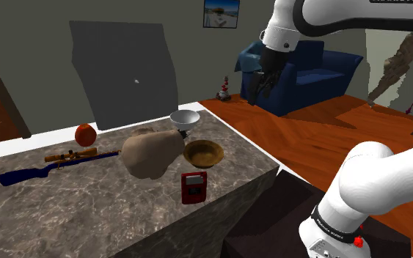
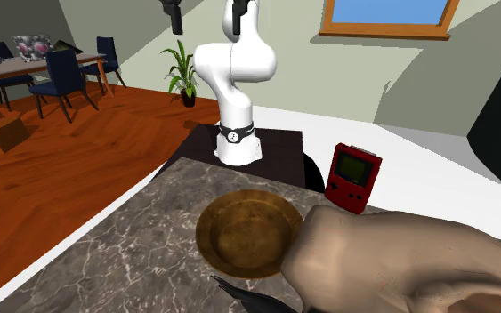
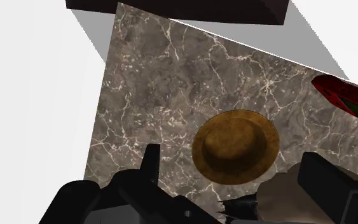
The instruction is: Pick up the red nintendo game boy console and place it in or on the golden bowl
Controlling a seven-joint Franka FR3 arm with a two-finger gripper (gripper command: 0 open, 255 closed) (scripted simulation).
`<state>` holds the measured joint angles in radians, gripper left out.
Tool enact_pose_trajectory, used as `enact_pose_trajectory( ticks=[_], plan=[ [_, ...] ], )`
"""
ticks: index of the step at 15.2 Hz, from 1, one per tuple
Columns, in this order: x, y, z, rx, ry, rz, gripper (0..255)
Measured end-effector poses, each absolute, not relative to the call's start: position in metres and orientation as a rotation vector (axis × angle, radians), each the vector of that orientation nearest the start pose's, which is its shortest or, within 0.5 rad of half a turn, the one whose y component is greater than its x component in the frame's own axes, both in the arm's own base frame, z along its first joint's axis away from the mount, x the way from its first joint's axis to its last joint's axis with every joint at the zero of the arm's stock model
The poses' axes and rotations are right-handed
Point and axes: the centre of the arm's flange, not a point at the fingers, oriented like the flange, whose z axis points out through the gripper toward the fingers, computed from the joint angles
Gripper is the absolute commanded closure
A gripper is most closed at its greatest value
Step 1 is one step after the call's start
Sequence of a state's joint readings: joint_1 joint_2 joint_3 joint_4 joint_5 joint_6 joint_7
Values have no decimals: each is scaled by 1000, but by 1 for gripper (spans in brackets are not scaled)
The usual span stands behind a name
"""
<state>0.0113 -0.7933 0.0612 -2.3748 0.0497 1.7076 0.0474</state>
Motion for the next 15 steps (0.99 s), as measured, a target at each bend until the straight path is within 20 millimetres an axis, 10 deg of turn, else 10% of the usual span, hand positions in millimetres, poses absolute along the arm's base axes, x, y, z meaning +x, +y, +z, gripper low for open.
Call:
enact_pose_trajectory(
  ticks=[15],
  plan=[
    [381, 181, 522, -3116, -386, -23, 0]
  ],
)
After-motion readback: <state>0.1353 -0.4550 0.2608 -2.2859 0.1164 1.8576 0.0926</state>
